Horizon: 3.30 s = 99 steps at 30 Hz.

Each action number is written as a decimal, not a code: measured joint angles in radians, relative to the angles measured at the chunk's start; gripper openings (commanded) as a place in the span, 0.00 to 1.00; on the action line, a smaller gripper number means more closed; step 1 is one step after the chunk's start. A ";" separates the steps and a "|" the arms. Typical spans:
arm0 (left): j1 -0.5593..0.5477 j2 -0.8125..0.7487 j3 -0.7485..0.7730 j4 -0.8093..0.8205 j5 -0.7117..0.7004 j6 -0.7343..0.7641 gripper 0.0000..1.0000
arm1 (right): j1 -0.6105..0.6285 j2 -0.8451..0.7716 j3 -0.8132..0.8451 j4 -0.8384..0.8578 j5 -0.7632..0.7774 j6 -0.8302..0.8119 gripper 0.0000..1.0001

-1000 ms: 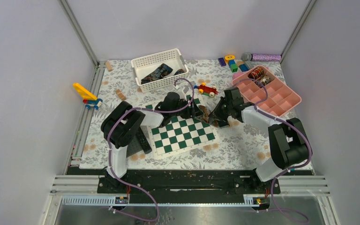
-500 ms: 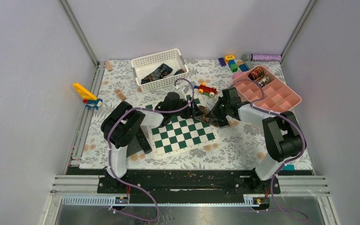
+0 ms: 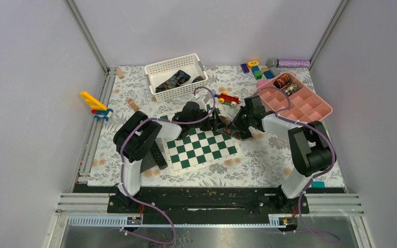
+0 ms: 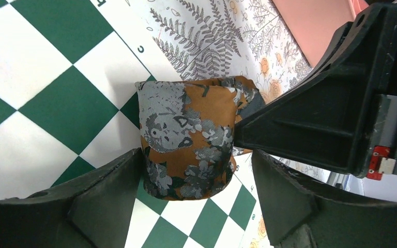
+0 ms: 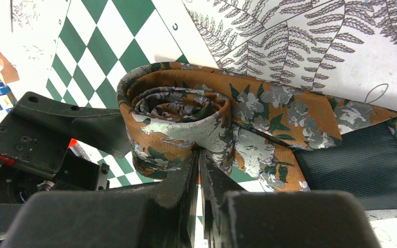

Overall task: Roll the ties
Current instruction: Roll the tie at the center of the board.

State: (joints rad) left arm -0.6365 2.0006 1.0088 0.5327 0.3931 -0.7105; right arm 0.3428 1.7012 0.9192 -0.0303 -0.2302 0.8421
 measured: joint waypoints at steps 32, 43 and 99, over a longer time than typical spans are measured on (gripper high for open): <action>-0.005 0.039 0.024 -0.001 -0.002 -0.015 0.48 | -0.010 -0.235 -0.034 -0.099 0.033 -0.069 0.14; -0.018 -0.021 0.085 -0.220 -0.073 0.082 0.42 | -0.023 -0.355 -0.060 -0.177 0.114 -0.145 0.14; -0.151 0.134 0.643 -1.092 -1.006 0.555 0.36 | -0.025 -0.646 -0.099 -0.303 0.144 -0.179 0.16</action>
State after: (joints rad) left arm -0.7879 2.1342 1.6516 -0.5594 -0.6132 -0.1551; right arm 0.3176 1.0550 0.8204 -0.3336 -0.0864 0.6628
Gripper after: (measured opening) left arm 0.391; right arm 0.156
